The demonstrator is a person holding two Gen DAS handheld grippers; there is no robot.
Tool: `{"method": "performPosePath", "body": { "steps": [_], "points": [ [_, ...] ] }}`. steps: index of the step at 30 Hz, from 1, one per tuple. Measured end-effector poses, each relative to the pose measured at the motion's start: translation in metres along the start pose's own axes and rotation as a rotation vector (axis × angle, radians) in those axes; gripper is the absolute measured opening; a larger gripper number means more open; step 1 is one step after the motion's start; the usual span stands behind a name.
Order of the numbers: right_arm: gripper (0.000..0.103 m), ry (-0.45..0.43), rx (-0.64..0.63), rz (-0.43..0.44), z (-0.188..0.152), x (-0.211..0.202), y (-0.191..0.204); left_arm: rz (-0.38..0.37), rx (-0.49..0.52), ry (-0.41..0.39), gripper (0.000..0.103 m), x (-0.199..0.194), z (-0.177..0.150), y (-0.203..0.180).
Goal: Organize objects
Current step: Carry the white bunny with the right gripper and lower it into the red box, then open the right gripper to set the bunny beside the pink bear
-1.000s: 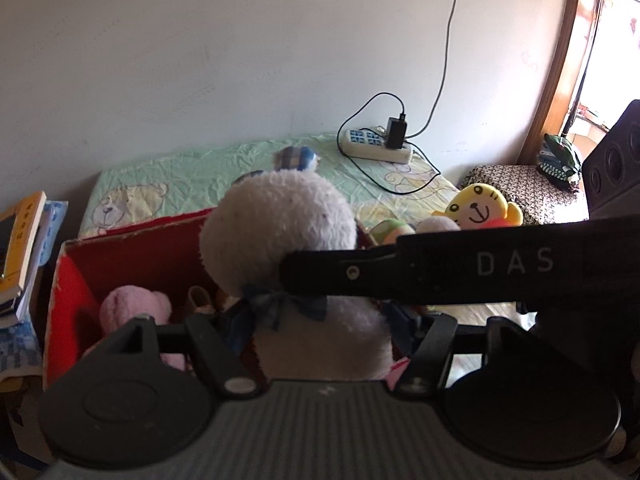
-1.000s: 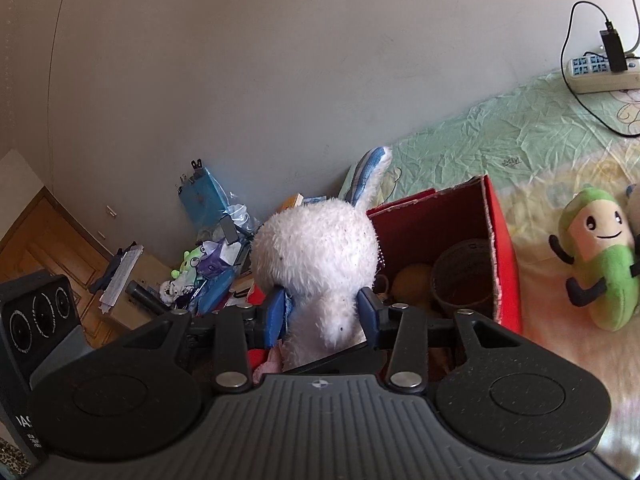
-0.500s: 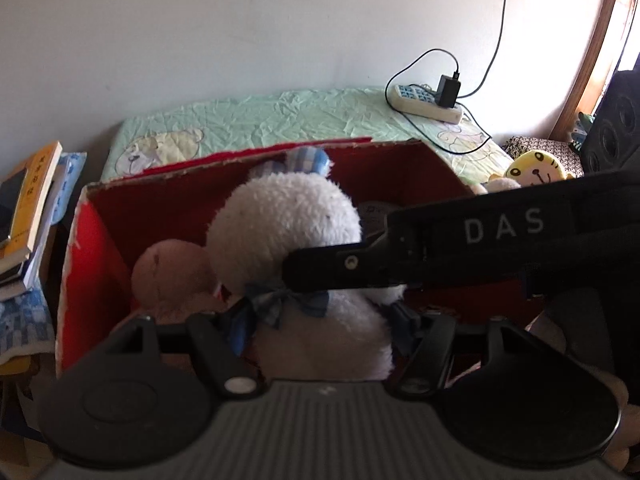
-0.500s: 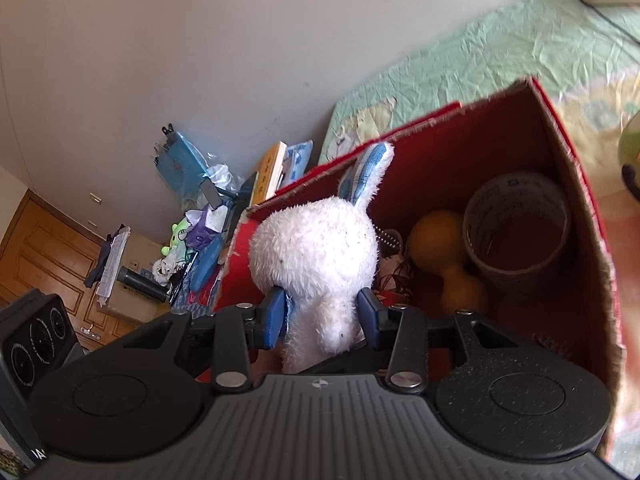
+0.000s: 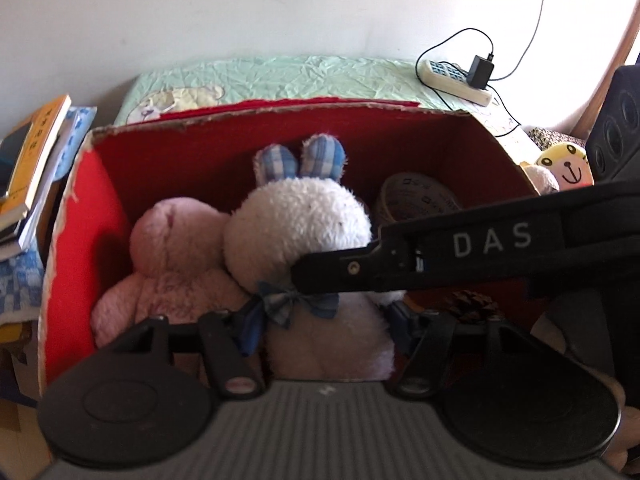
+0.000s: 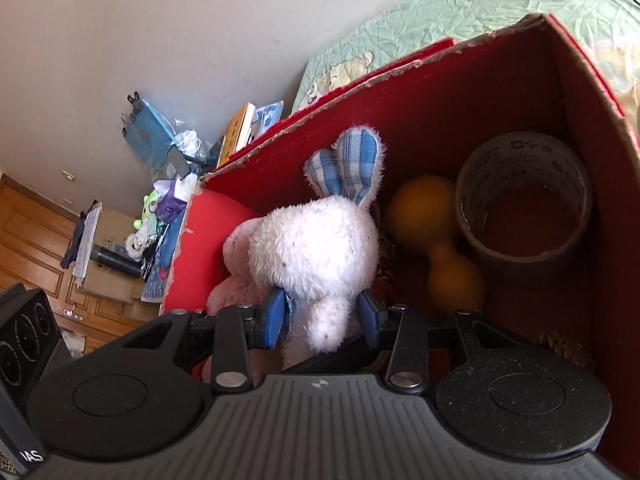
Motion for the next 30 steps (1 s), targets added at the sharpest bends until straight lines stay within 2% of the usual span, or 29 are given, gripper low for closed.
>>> {"method": "performPosePath", "body": {
  "steps": [8, 13, 17, 18, 23, 27, 30],
  "points": [
    [0.051, -0.003, -0.025, -0.021, 0.003, -0.012, -0.005, 0.023, -0.001, 0.014, 0.065, 0.002, 0.001, 0.000],
    [0.054, -0.069, -0.027, -0.027, 0.013, -0.028, -0.007, 0.031, 0.004, 0.024, 0.065, 0.002, 0.001, -0.004],
    [0.045, -0.089, -0.030, -0.041, 0.018, -0.032, -0.010, 0.040, 0.038, 0.013, 0.071, -0.003, 0.003, -0.015],
    [0.040, -0.085, -0.025, -0.041, 0.019, -0.031, -0.010, 0.046, 0.045, 0.010, 0.072, -0.004, 0.004, -0.017],
    [0.029, -0.056, -0.051, -0.024, 0.015, -0.018, 0.003, 0.062, 0.056, 0.009, 0.072, -0.009, 0.005, -0.018],
    [0.028, -0.037, -0.114, -0.028, 0.009, -0.007, 0.014, 0.080, 0.046, 0.001, 0.071, -0.014, 0.006, -0.012],
    [0.028, -0.014, -0.102, -0.016, 0.008, 0.000, 0.012, 0.086, 0.027, 0.013, 0.071, -0.010, 0.005, -0.007]
  ]
}}
Point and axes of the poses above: each gripper's, at about its wrist camera, not at the fingertips, and x roughly the way its jaws point, y to its left, z to its top, the point moved 10 cm from there along x, roughly the way its jaws point, and after that the axes turned 13 degrees about x, right-handed, at the moved point
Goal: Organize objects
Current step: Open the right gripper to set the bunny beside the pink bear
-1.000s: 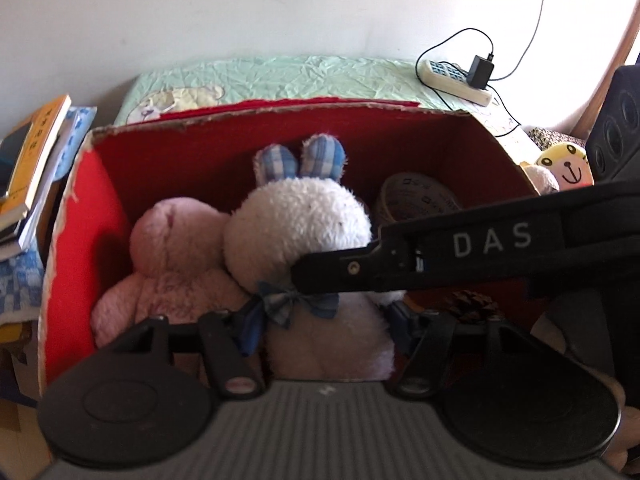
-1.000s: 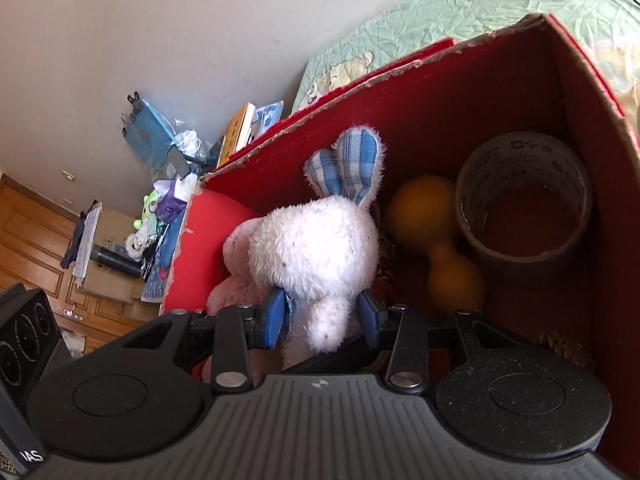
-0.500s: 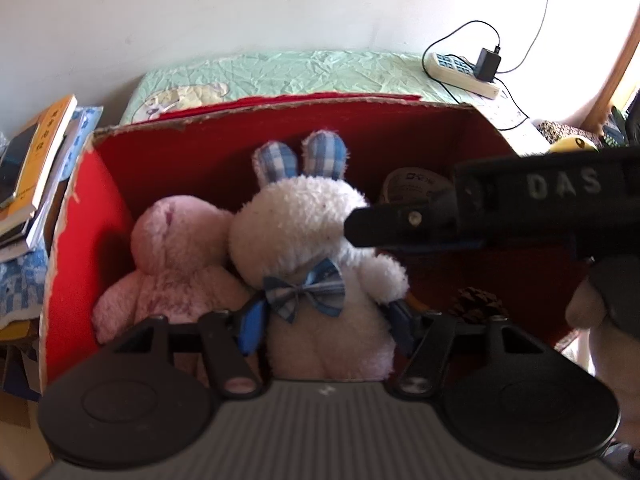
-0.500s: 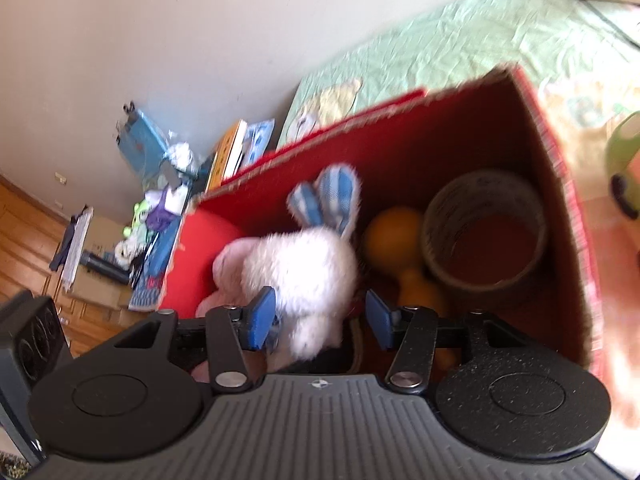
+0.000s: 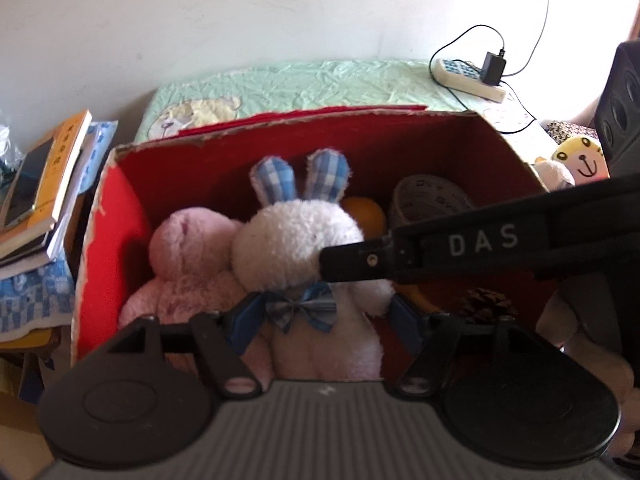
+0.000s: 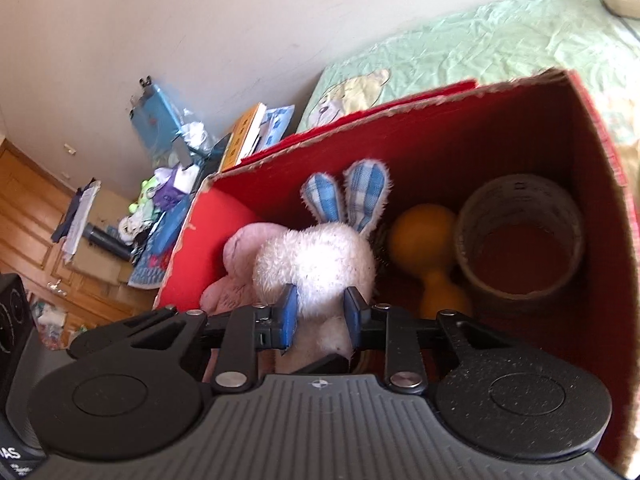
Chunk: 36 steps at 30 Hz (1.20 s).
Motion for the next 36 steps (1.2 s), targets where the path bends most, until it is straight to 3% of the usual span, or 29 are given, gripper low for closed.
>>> {"method": "performPosePath", "body": {
  "steps": [3, 7, 10, 14, 19, 27, 36],
  "points": [
    [0.030, -0.001, 0.010, 0.000, -0.001, -0.003, -0.002, 0.002, -0.007, -0.003, 0.073, 0.001, 0.003, 0.000],
    [0.043, -0.001, 0.028, -0.010, -0.003, -0.009, -0.009, 0.015, 0.005, 0.012, 0.077, 0.005, 0.003, -0.003],
    [0.043, 0.002, 0.040, -0.003, -0.004, -0.013, -0.011, 0.020, 0.010, 0.021, 0.078, 0.006, 0.000, -0.003],
    [0.043, -0.055, 0.011, 0.000, 0.001, -0.025, -0.007, 0.011, -0.004, 0.029, 0.079, 0.008, -0.001, -0.001],
    [0.042, -0.117, -0.001, -0.056, 0.009, -0.032, -0.015, 0.001, -0.017, 0.029, 0.082, 0.008, -0.001, 0.000],
    [0.042, -0.141, -0.035, -0.159, 0.007, -0.030, -0.024, 0.009, -0.024, 0.033, 0.090, 0.008, 0.001, -0.001],
    [0.042, -0.128, -0.055, -0.157, -0.002, -0.023, -0.017, 0.027, -0.034, 0.040, 0.091, 0.005, -0.003, 0.003]
  ]
}}
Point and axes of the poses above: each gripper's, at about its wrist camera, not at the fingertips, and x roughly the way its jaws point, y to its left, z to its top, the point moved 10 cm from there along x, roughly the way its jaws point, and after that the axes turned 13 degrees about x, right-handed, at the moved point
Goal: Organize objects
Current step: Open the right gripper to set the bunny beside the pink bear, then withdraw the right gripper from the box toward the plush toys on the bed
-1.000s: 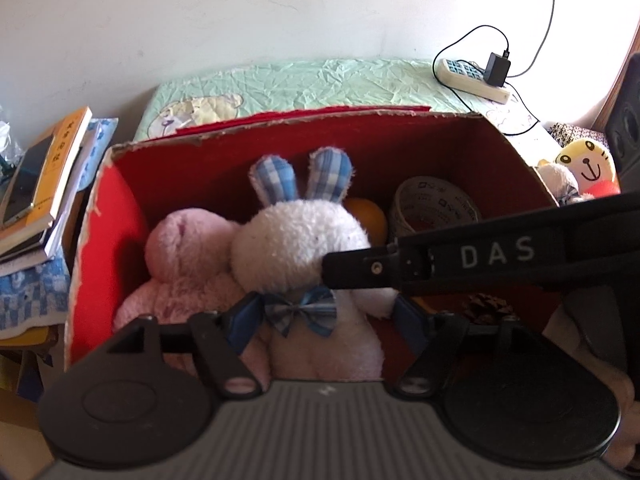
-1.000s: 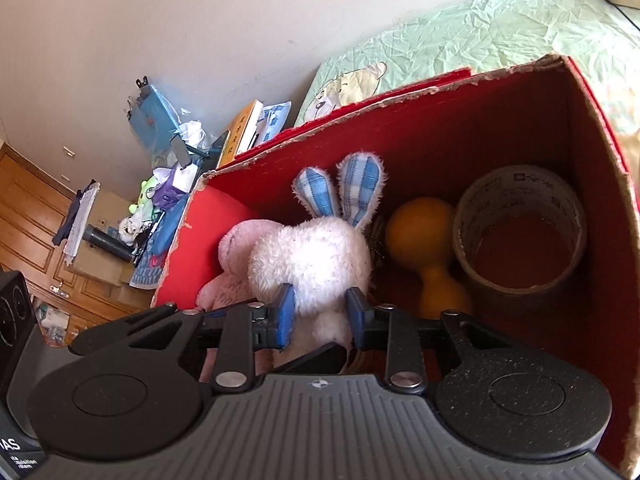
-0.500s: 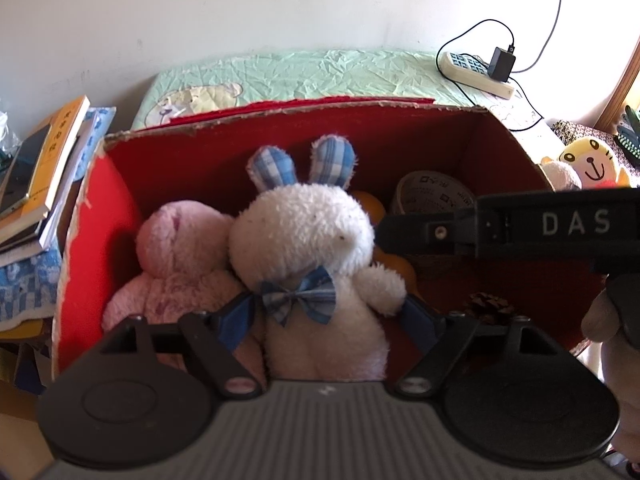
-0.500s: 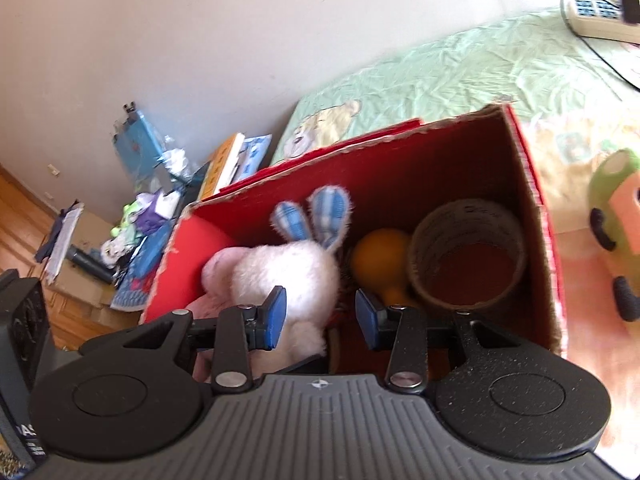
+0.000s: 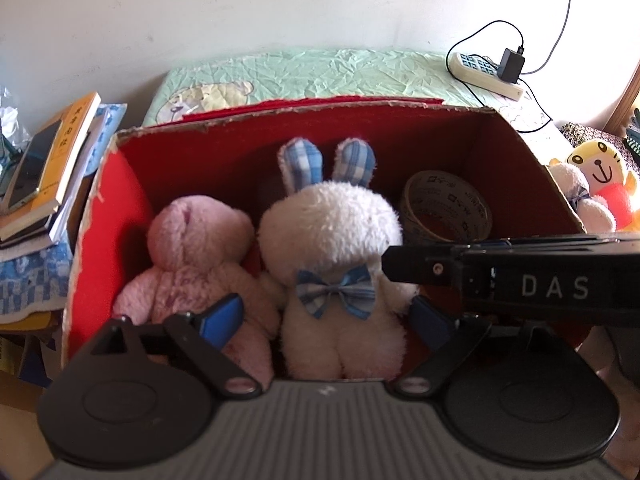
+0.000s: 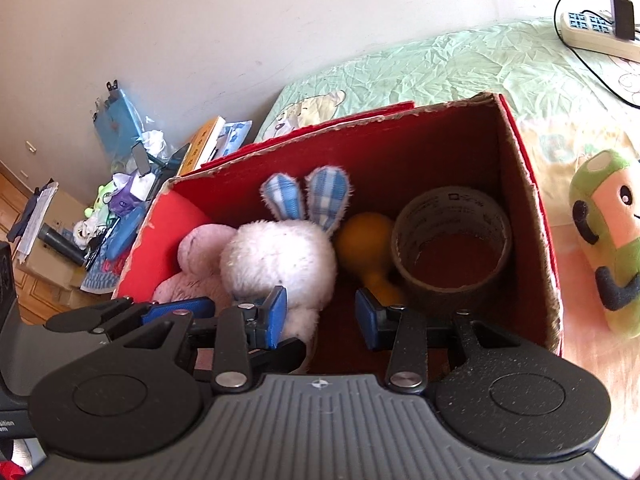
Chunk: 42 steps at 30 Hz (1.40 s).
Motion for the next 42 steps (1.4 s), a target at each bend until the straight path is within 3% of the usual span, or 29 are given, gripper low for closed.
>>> {"method": "performPosePath", "body": {
  "steps": [42],
  "points": [
    [0.044, -0.120, 0.006, -0.058, -0.020, -0.039, -0.006, 0.062, 0.013, -0.003, 0.094, -0.029, -0.008, -0.017]
  ]
}}
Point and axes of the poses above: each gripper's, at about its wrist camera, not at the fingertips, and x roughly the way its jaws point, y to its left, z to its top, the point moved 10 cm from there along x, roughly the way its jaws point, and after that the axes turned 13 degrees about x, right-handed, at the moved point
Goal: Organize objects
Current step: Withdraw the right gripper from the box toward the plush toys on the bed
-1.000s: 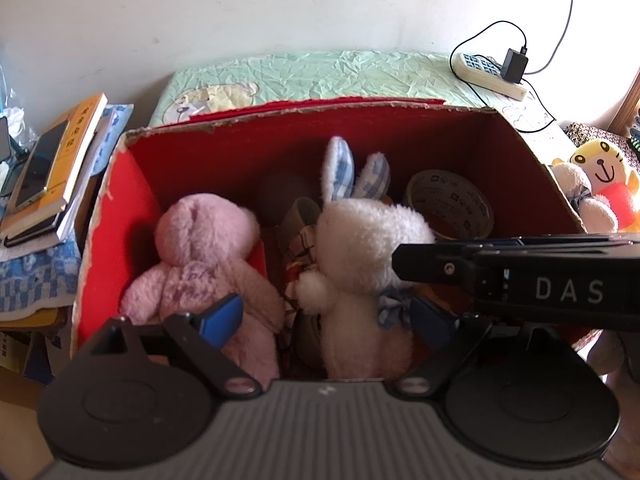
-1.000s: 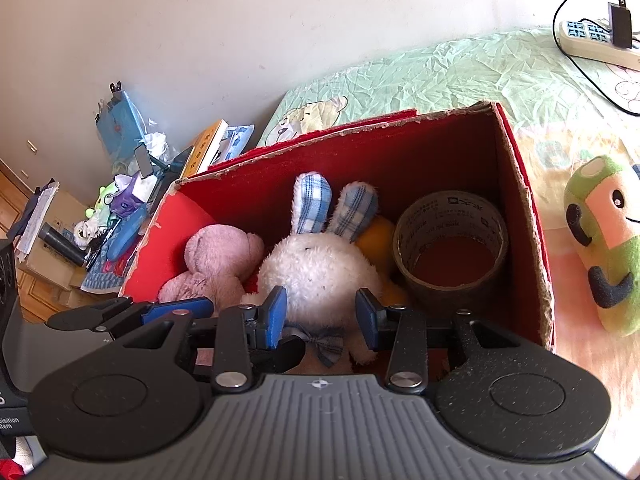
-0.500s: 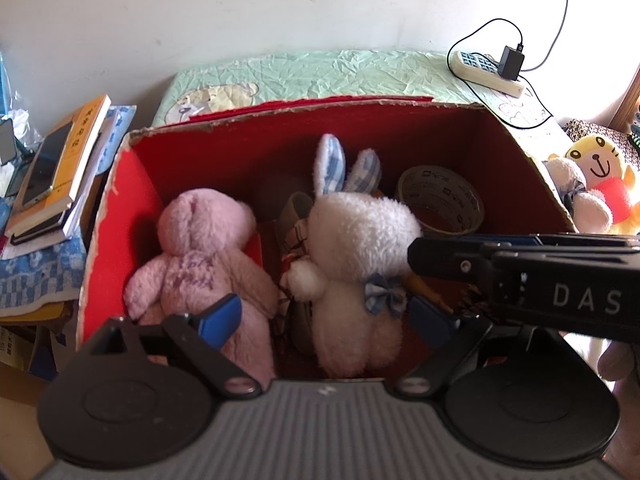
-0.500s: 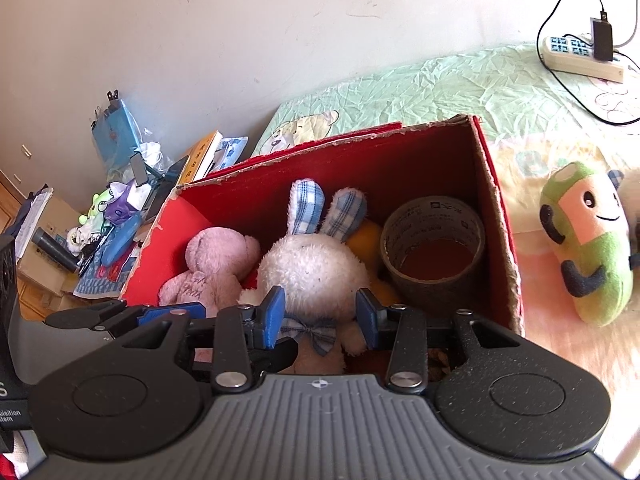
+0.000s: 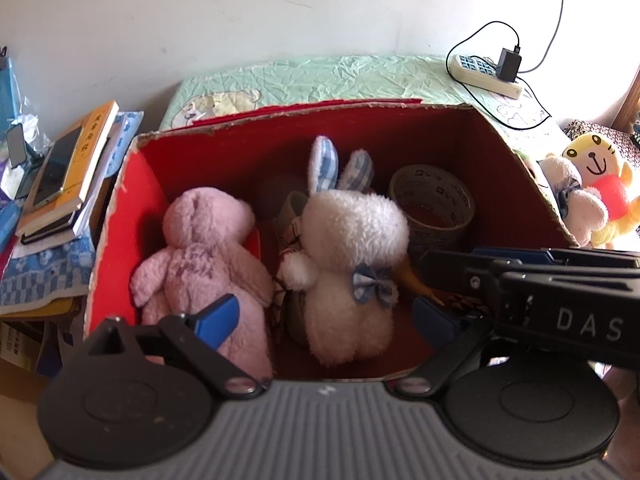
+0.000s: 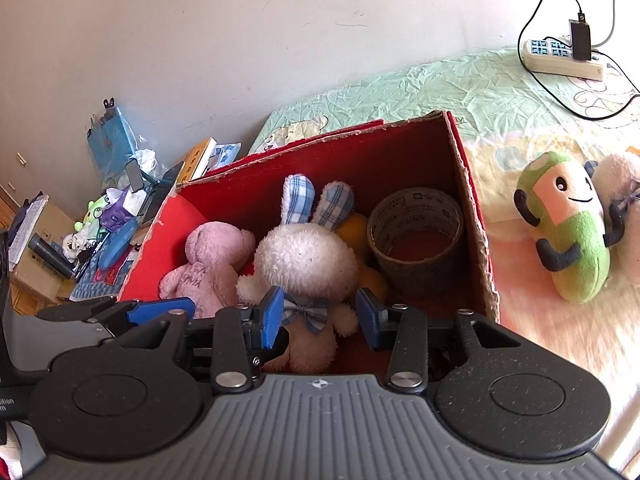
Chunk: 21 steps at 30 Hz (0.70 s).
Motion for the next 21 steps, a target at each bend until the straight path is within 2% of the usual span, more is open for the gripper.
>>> {"method": "performPosePath", "body": {
  "steps": [21],
  "points": [
    [0.042, -0.112, 0.018, 0.026, -0.004, -0.020, -0.003, 0.041, -0.026, -0.025, 0.095, -0.006, -0.002, 0.000]
  ]
}}
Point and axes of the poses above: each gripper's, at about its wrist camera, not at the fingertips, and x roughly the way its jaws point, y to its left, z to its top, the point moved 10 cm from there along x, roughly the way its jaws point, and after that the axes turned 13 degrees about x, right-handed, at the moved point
